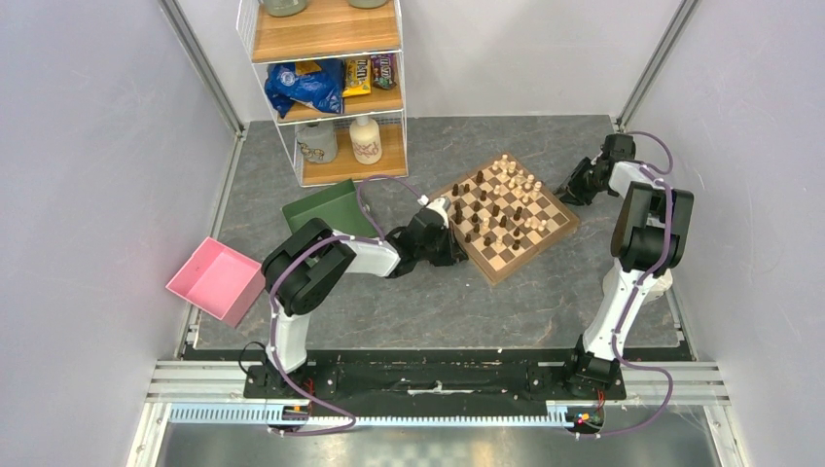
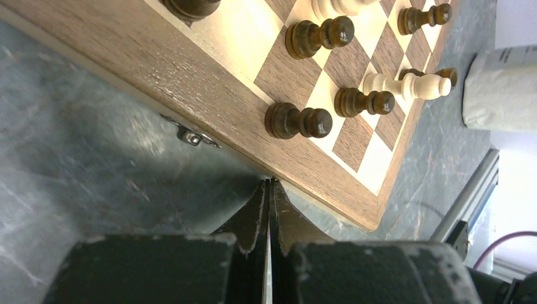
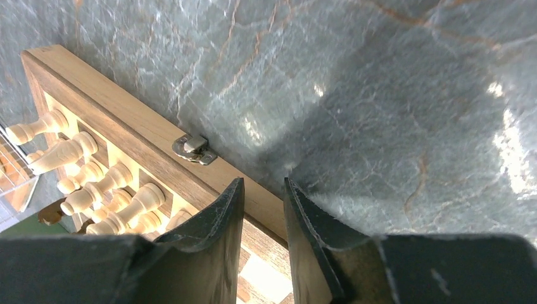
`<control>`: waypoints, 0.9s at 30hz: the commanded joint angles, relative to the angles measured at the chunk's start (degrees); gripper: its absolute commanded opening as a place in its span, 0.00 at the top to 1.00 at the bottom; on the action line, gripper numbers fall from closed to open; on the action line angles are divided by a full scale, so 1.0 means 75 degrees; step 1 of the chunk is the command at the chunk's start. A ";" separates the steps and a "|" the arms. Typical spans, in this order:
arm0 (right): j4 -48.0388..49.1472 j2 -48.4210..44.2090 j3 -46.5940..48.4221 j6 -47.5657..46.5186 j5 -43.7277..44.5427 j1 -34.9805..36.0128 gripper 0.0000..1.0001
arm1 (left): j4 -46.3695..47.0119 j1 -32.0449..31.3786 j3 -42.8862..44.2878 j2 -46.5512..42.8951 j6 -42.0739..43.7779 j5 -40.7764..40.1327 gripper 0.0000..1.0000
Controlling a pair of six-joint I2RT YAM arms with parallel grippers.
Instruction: Set up the chess pieces on the board
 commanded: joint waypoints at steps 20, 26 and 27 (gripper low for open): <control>-0.1727 -0.0648 0.0383 -0.0455 0.0427 0.0360 0.59 | 0.0091 -0.0214 -0.1945 -0.1582 0.0094 -0.0979 0.98; -0.1797 -0.0392 0.0509 -0.0549 0.0401 0.0359 0.58 | 0.0034 -0.0214 -0.1997 -0.1732 0.0320 -0.0975 0.98; -0.1814 -0.0348 0.0519 -0.0582 0.0300 0.0356 0.58 | 0.0027 -0.0211 -0.2013 -0.1788 0.0357 -0.0976 0.98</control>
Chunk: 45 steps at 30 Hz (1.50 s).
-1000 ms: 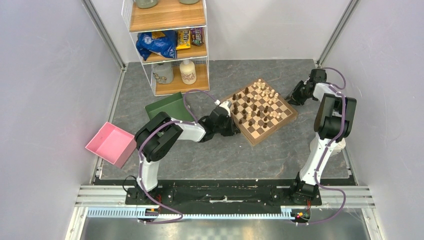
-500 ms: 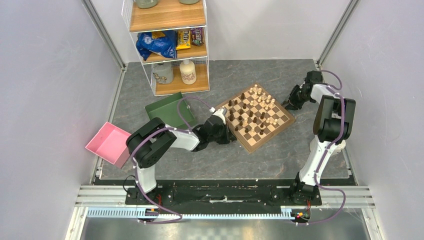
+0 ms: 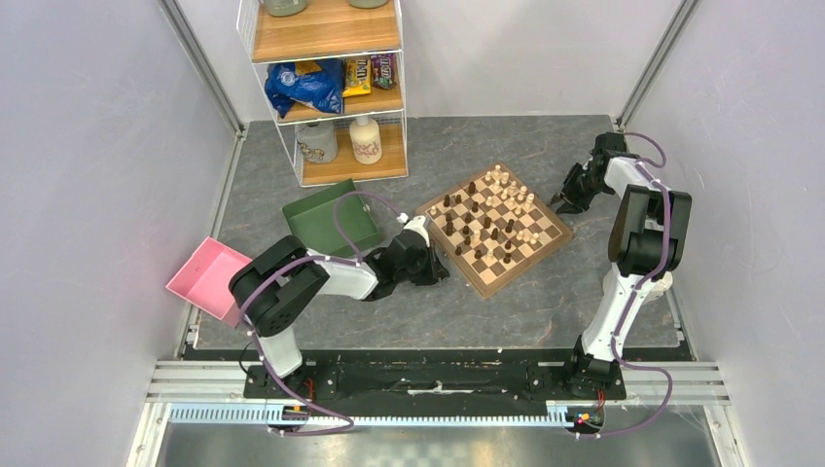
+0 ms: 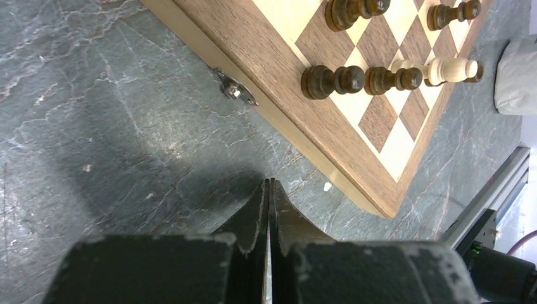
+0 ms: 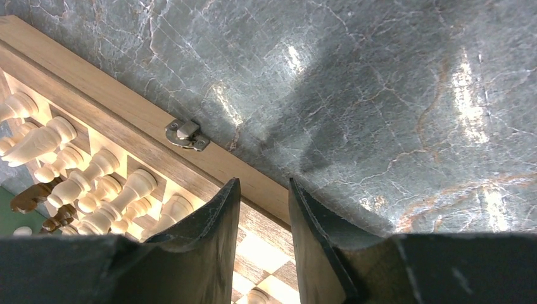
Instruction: Set up the chess pieces on the board
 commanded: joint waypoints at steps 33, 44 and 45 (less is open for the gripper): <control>-0.0066 -0.1930 -0.2167 -0.0070 -0.0086 0.0758 0.59 | -0.3952 0.1486 0.2523 -0.3869 0.2334 -0.2101 0.98; 0.0556 -0.2611 -0.2548 0.0328 0.0844 0.0445 0.58 | -0.4143 0.2541 0.3138 -0.3987 0.1515 -0.2067 0.98; 0.0556 -0.2520 -0.2508 0.0328 0.0852 0.0444 0.58 | -0.4096 0.2663 0.2991 -0.4068 0.1466 -0.1934 0.98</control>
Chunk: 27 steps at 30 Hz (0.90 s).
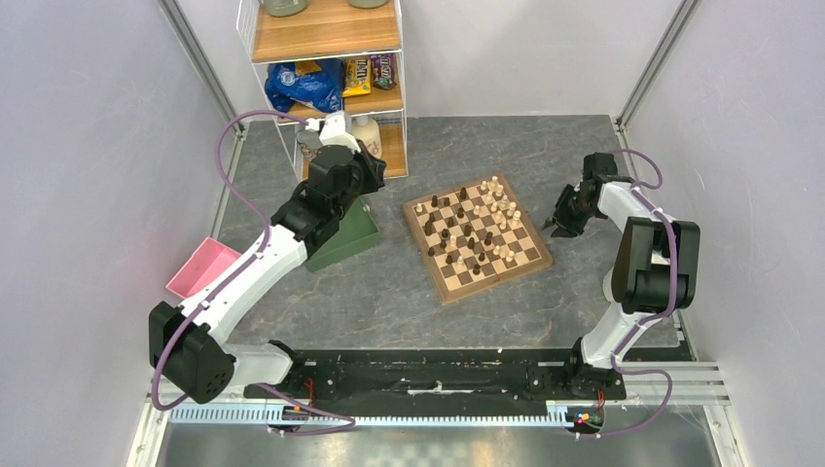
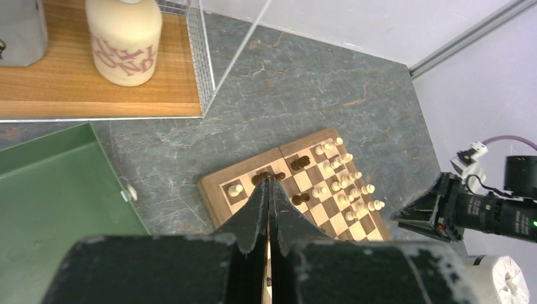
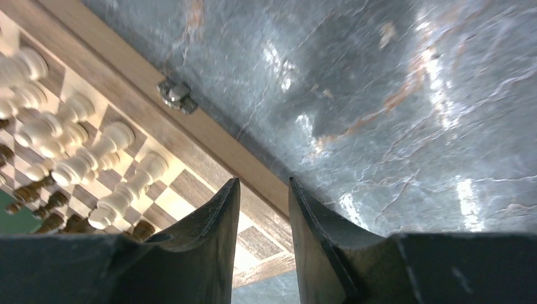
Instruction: Set up the chess pieces on the board
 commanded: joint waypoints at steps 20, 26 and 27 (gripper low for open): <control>0.0862 -0.0174 -0.1204 0.0454 -0.0448 0.0473 0.63 | -0.0120 0.1341 -0.1603 -0.1227 -0.0119 0.0844 0.51; 0.0532 -0.1008 -0.1354 0.0368 -0.0244 0.0496 0.63 | -0.0101 0.1464 -0.1663 -0.1236 0.0046 0.0978 0.41; 0.0448 -0.1150 -0.1318 0.0360 -0.0138 0.0506 0.62 | -0.0089 0.1468 -0.1663 -0.1233 0.0058 0.1004 0.39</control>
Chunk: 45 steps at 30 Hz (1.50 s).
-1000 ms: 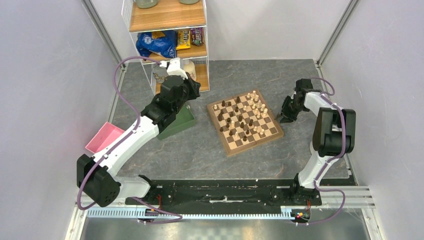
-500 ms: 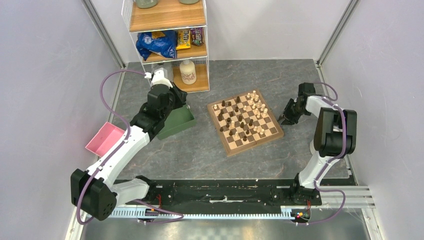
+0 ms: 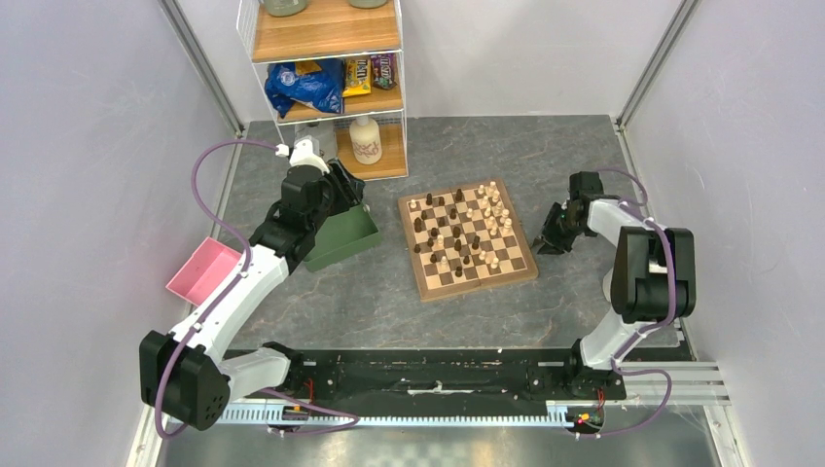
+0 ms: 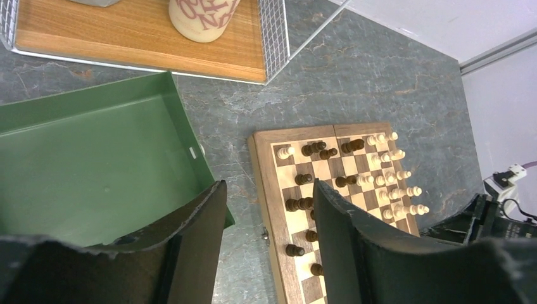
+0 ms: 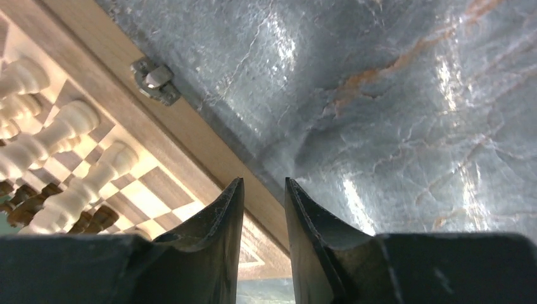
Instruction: Set up the chess pieces on the board
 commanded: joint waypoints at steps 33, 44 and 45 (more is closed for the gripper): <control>-0.1894 -0.1686 0.1636 -0.0512 0.2237 0.3966 0.50 | -0.0107 0.0309 -0.0072 -0.0349 0.0444 0.0175 0.05; -0.2117 -0.1583 0.1195 -0.0390 0.2593 0.4059 0.49 | -0.0124 0.0379 -0.0140 -0.0405 0.0465 0.0171 0.04; -0.2117 -0.1568 0.1167 -0.0390 0.2583 0.4059 0.49 | -0.0118 0.0388 -0.0146 -0.0410 0.0470 0.0173 0.04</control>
